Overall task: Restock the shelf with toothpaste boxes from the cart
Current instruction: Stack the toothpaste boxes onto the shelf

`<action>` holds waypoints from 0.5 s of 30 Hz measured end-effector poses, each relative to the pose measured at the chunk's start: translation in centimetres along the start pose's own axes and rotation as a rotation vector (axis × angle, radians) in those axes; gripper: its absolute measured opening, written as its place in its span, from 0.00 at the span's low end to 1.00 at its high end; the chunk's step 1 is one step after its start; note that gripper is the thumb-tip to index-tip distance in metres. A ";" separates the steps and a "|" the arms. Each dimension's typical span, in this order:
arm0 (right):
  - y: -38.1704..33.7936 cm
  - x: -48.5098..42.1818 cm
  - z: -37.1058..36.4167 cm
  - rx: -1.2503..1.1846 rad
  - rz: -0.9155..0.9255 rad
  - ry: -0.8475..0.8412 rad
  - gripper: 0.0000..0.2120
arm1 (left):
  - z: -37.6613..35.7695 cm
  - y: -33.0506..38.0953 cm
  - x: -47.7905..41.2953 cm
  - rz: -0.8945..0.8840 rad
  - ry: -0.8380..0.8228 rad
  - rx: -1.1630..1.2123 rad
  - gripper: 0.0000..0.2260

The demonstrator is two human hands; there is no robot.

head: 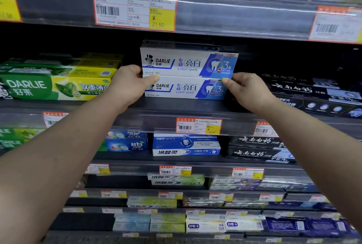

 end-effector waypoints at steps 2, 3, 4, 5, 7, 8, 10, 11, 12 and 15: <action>-0.2 0.3 0.1 -0.017 0.008 -0.017 0.16 | 0.1 0.0 0.3 0.003 0.013 -0.002 0.15; -0.3 0.5 0.3 -0.021 0.017 -0.023 0.16 | 0.1 0.0 0.6 0.002 0.034 -0.012 0.17; -0.3 0.7 0.4 -0.018 0.033 -0.021 0.16 | 0.3 0.1 1.0 0.004 0.070 -0.031 0.20; -0.4 0.9 0.6 -0.012 0.050 -0.016 0.15 | 0.4 0.1 1.6 0.003 0.115 -0.052 0.24; -0.4 1.4 1.0 -0.016 0.061 -0.009 0.16 | 0.7 0.2 3.0 -0.014 0.185 -0.059 0.27; -0.5 1.7 1.1 -0.032 0.062 0.000 0.18 | 0.9 0.2 4.0 -0.035 0.211 -0.059 0.26; -0.9 2.5 1.4 -0.077 0.081 0.023 0.20 | 1.1 0.0 6.2 -0.072 0.265 -0.099 0.22; -1.2 2.9 1.6 -0.089 0.098 0.032 0.21 | 1.2 -0.2 7.2 -0.072 0.283 -0.114 0.20; -1.6 3.4 1.8 -0.091 0.117 0.036 0.21 | 1.5 -0.5 8.4 -0.062 0.291 -0.122 0.20; -3.0 4.8 2.4 -0.097 0.177 0.041 0.22 | 2.2 -1.8 11.9 -0.004 0.271 -0.117 0.19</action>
Point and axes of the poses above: each hand's wrist, its own x-axis away from the middle knuckle, its own z-axis out of the back of the hand, y = z × x, the point moved 1 cm from there along -x, towards the middle knuckle, and after that the axes turned 9 degrees about z, right-handed, at the moved point
